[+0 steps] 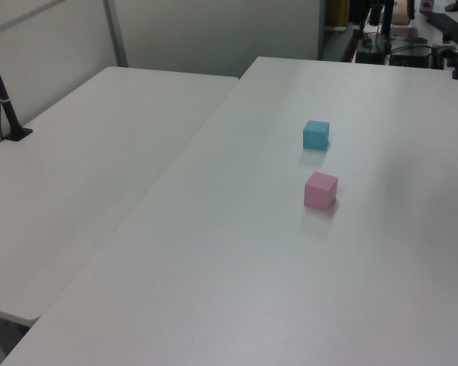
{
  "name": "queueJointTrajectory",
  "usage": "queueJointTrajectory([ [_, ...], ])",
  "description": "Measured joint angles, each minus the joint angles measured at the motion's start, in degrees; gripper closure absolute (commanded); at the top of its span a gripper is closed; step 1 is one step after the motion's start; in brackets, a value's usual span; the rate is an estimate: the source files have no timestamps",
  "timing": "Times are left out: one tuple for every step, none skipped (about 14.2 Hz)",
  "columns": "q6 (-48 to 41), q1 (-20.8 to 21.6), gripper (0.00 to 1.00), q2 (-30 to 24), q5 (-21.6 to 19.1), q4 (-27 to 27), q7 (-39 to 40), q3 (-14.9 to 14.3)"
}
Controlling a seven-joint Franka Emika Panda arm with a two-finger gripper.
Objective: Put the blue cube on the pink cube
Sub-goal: 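Move the open gripper over the light-blue cube and descend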
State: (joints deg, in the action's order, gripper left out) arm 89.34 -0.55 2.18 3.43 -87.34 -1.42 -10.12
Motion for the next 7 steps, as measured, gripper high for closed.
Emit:
queueJointTrajectory([
  [0.0,0.2,0.00,0.1,0.0,0.0,0.0,0.0],
  [0.0,0.2,0.00,0.1,-0.2,0.0,0.0,0.0],
  [0.0,0.3,0.00,0.2,-0.6,-0.1,0.0,0.0],
  [0.0,0.3,0.00,0.3,-1.1,-0.3,0.0,0.0],
  [0.0,0.4,0.00,0.5,-1.3,-0.5,0.0,0.0],
  [0.0,0.4,0.00,0.6,-1.3,-0.7,0.0,0.0],
  [0.0,0.5,0.00,0.8,-1.3,-0.8,0.0,0.0],
])
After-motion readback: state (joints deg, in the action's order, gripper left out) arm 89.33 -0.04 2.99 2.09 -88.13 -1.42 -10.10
